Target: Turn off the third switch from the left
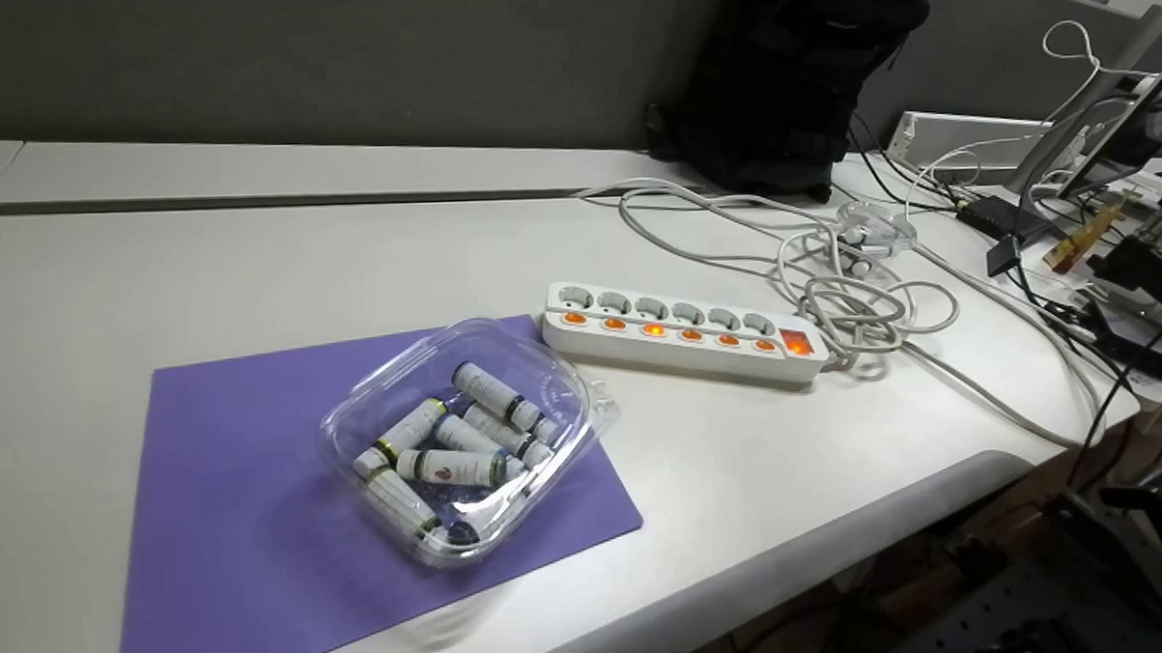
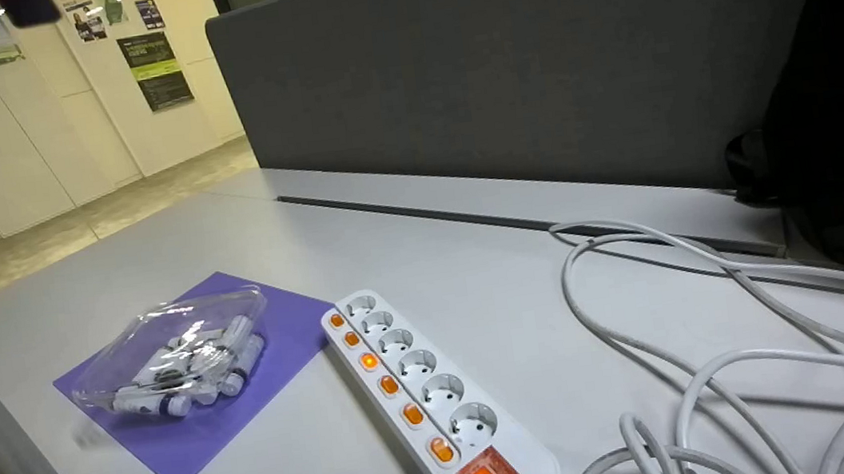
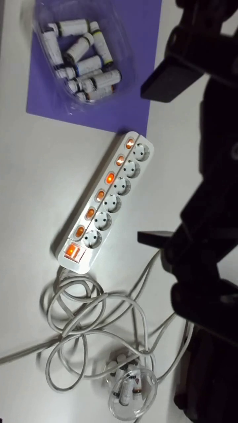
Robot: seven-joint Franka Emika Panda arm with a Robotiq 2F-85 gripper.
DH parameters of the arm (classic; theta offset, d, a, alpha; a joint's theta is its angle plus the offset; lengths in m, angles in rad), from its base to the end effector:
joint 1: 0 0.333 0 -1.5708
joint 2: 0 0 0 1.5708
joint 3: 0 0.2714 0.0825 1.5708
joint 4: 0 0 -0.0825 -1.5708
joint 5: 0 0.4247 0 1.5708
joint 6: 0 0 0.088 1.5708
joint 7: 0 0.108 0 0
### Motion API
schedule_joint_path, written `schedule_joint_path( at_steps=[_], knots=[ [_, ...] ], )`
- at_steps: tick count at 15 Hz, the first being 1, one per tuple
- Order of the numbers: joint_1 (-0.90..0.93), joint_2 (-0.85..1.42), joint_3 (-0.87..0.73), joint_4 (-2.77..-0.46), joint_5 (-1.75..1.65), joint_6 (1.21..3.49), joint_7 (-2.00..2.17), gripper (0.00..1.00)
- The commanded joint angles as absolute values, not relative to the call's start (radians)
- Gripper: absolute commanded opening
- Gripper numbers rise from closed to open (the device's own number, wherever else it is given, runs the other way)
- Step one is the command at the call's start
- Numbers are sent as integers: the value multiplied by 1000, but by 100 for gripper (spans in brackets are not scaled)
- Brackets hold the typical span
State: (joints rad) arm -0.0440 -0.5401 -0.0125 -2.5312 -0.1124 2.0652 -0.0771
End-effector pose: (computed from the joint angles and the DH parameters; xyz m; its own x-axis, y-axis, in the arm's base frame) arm 0.4475 -0.0310 0.4093 0.9951 0.0749 0.0640 0.0682 -0.9925 0.1012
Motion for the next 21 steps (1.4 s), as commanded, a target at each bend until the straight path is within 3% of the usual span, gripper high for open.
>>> schedule_joint_path(
  at_steps=[1,4,5,6,16,21],
  knots=[
    [-88,-470,-48,-2572,-123,2236,-22,100],
    [-123,-384,-62,-2588,-129,2345,-8,100],
    [-132,-354,-64,-2592,-129,2377,-2,75],
    [-137,-326,-65,-2595,-128,2404,3,73],
    [-112,-74,-74,-2573,18,2553,21,3],
    [-113,-43,-76,-2578,29,2550,-5,1]
  ],
)
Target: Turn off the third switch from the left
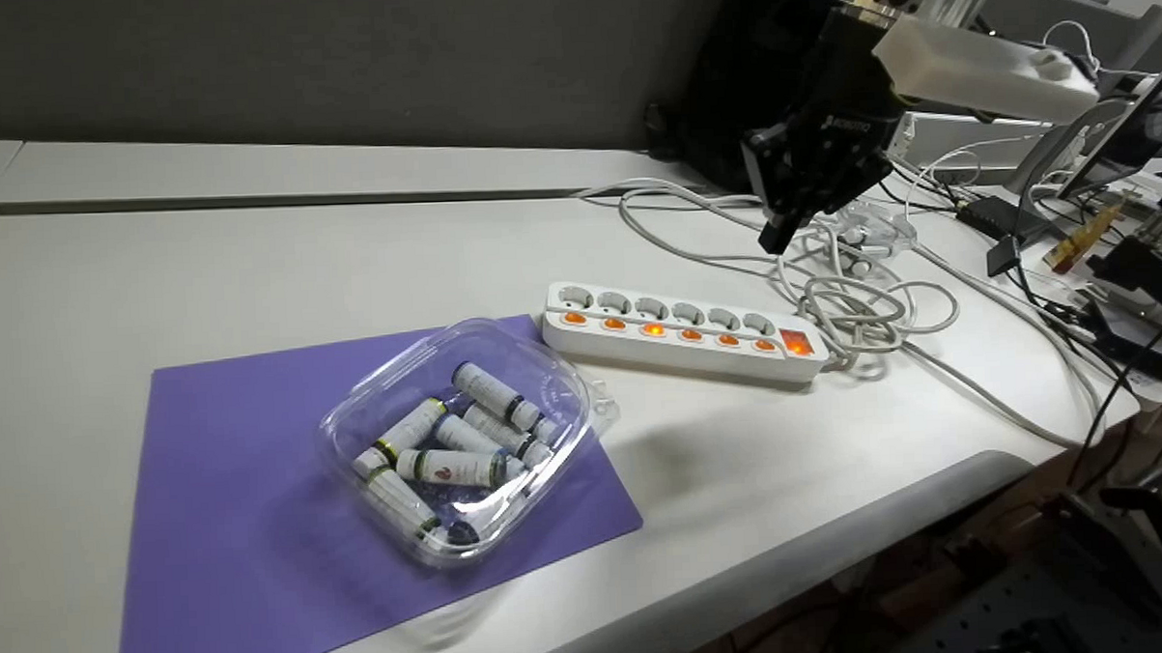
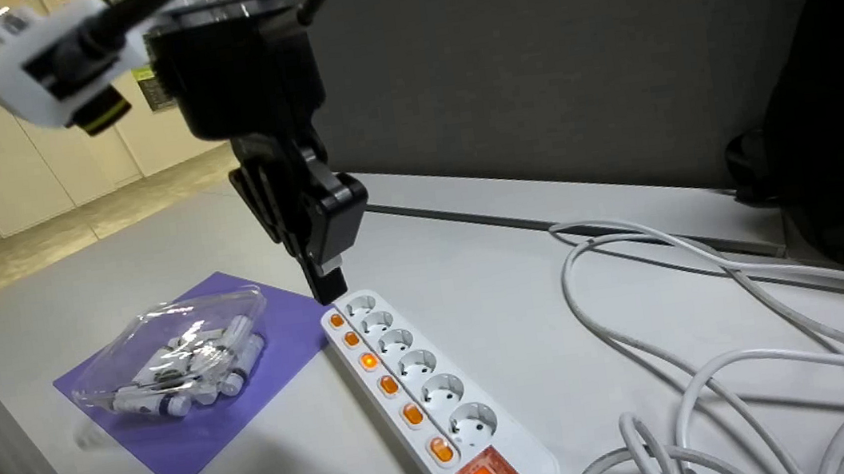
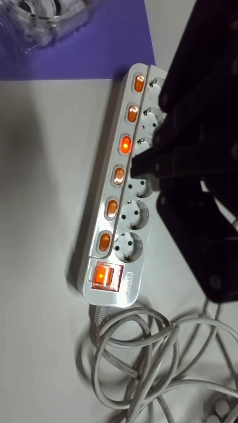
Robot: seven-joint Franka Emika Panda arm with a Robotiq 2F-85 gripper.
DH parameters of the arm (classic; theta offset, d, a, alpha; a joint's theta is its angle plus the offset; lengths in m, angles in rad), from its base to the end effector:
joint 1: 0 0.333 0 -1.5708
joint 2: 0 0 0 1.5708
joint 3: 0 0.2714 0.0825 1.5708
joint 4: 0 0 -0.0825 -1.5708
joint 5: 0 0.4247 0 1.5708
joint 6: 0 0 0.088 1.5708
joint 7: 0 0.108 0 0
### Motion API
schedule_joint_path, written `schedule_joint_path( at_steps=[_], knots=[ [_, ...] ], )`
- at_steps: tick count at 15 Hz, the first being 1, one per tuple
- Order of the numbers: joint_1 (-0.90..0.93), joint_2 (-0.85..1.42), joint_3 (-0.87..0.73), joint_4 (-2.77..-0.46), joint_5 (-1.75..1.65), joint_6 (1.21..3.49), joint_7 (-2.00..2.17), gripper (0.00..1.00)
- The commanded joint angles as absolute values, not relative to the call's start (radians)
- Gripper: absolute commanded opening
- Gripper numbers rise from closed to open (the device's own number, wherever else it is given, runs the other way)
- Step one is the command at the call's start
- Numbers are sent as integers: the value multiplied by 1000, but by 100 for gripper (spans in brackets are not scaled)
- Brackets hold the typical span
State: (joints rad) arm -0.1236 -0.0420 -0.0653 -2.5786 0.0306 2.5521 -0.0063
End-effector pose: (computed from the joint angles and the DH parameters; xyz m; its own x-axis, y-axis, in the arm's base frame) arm 0.4617 -0.0883 0.1986 0.9783 -0.2065 0.0152 -0.2062 -0.9783 -0.0200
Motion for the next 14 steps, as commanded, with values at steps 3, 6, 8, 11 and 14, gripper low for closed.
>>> schedule_joint_path(
  at_steps=[3,6,8,11,14],
  knots=[
    [-113,-29,-77,-2564,30,2533,-6,1],
    [-113,-12,-77,-2558,28,2559,-2,0],
    [-110,25,-76,-2547,52,2602,-28,0],
    [-108,96,-72,-2535,55,2695,-30,0],
    [-104,173,-66,-2523,51,2780,-29,0]
  ],
)
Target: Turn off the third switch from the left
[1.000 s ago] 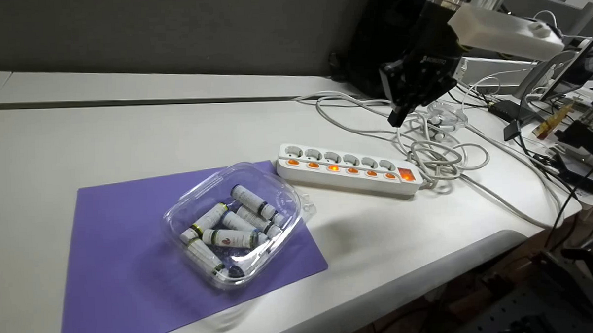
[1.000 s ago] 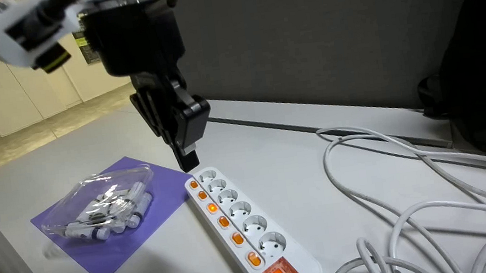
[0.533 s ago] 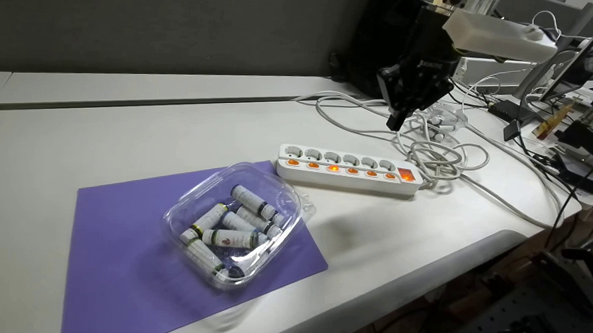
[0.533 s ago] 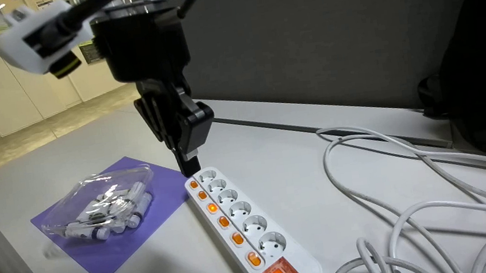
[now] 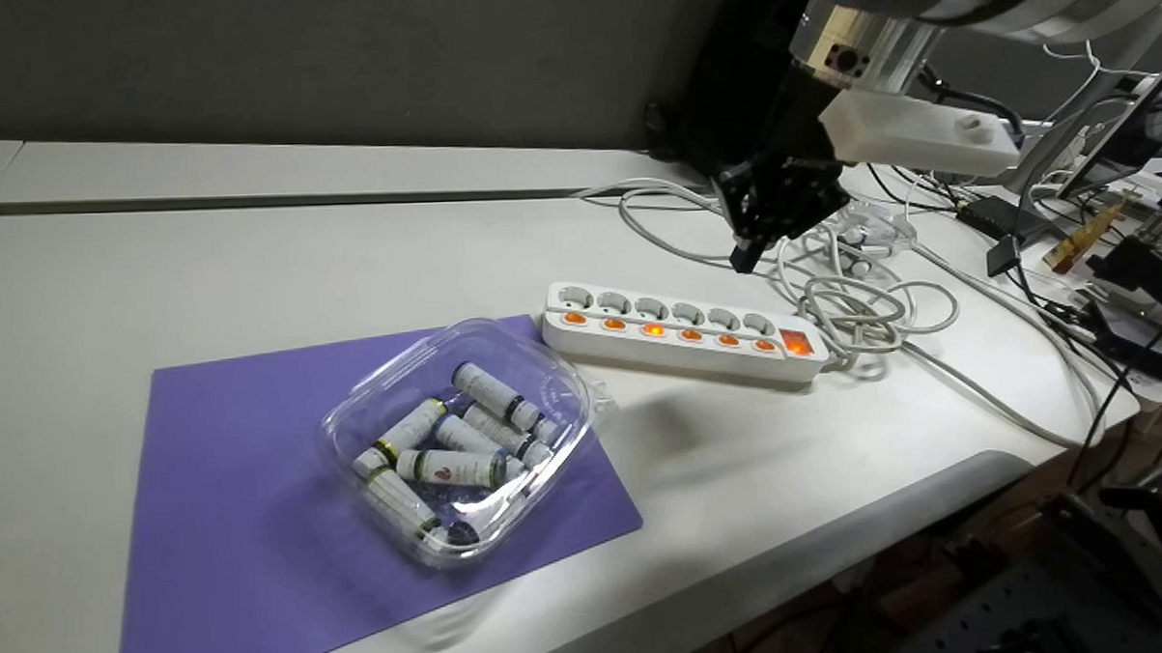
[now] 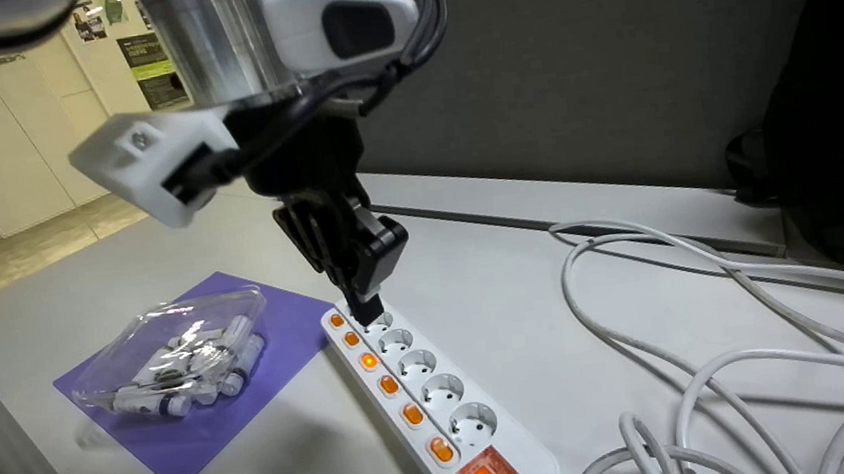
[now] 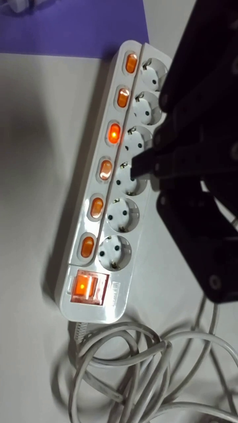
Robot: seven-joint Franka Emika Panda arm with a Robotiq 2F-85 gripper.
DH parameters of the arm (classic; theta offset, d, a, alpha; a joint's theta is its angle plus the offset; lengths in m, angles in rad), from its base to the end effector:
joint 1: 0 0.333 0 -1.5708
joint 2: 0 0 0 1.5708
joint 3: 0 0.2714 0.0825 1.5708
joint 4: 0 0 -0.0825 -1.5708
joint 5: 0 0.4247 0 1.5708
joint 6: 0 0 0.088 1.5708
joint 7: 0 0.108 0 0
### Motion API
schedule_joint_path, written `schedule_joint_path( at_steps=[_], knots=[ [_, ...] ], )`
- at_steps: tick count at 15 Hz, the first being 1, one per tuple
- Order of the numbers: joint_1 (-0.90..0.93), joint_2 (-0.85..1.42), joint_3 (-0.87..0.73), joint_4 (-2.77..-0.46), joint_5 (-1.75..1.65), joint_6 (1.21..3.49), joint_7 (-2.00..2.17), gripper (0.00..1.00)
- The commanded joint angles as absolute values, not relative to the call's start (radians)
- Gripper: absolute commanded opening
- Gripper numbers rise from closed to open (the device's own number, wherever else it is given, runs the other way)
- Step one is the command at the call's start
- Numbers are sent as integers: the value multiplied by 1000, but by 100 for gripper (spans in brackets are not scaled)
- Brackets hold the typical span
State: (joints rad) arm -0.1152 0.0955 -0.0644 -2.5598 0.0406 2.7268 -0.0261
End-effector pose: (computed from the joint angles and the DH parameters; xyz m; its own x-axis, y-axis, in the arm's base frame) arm 0.4668 -0.0872 0.1570 0.9795 -0.1883 0.0718 -0.1880 -0.9821 -0.0110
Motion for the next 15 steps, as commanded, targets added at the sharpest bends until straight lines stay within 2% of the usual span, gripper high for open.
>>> schedule_joint_path(
  at_steps=[1,15],
  knots=[
    [-103,197,-64,-2517,52,2798,-28,0],
    [-131,382,34,-2406,124,2795,-111,0]
  ],
)
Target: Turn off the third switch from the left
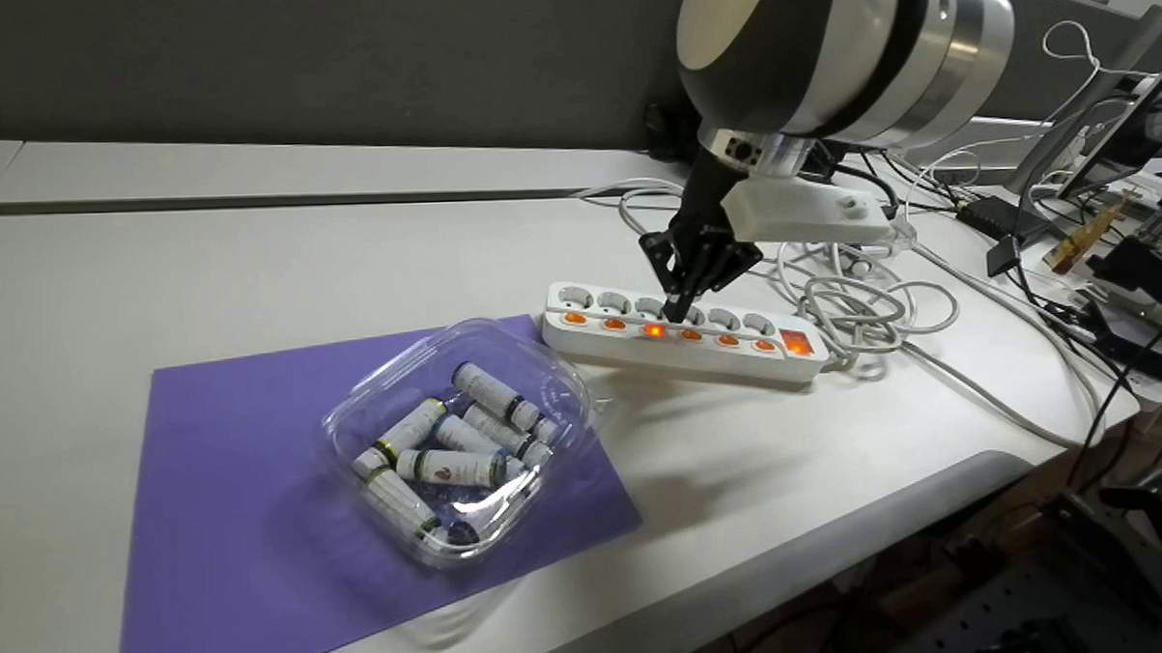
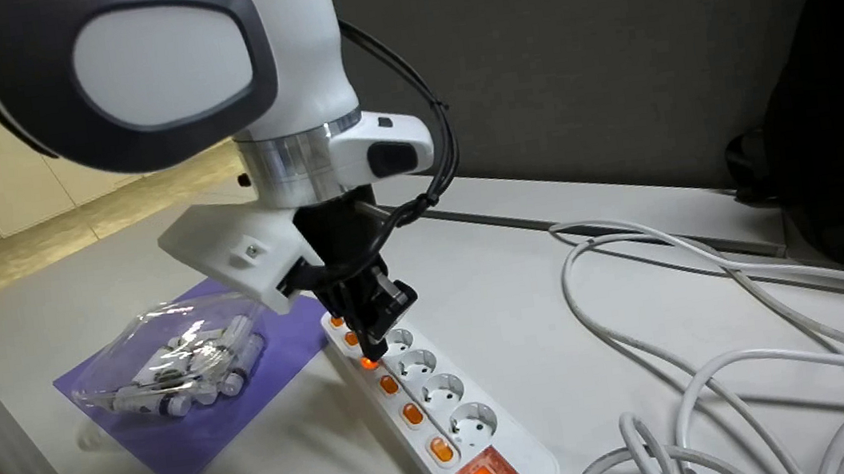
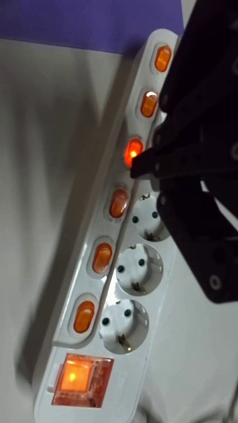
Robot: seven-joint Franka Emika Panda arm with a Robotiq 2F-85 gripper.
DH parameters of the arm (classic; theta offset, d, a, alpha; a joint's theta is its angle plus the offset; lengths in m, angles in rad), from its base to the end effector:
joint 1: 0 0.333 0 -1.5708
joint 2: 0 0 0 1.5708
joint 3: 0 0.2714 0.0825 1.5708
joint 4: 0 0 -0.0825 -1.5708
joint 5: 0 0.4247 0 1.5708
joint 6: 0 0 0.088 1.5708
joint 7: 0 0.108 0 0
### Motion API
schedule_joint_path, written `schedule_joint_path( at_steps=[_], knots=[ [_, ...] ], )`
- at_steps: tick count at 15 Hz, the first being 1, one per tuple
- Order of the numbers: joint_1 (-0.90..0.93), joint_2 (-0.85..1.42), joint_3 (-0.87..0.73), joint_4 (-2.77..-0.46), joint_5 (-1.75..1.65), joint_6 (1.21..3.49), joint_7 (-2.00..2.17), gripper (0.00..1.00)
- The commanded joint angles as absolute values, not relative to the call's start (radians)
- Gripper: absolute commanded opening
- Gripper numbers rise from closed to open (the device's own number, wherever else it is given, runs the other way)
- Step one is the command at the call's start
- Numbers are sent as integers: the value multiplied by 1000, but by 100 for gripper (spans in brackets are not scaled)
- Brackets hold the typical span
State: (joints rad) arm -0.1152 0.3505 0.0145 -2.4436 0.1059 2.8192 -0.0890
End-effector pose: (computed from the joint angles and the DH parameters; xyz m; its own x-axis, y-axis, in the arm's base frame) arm 0.4804 -0.0529 0.0825 0.9933 -0.1129 0.0264 -0.1119 -0.9930 -0.0388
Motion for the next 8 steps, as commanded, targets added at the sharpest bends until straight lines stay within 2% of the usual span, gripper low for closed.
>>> schedule_joint_path(
  at_steps=[1,8],
  knots=[
    [-133,390,39,-2402,127,2791,-115,0],
    [-136,409,44,-2387,132,2771,-117,0]
  ],
)
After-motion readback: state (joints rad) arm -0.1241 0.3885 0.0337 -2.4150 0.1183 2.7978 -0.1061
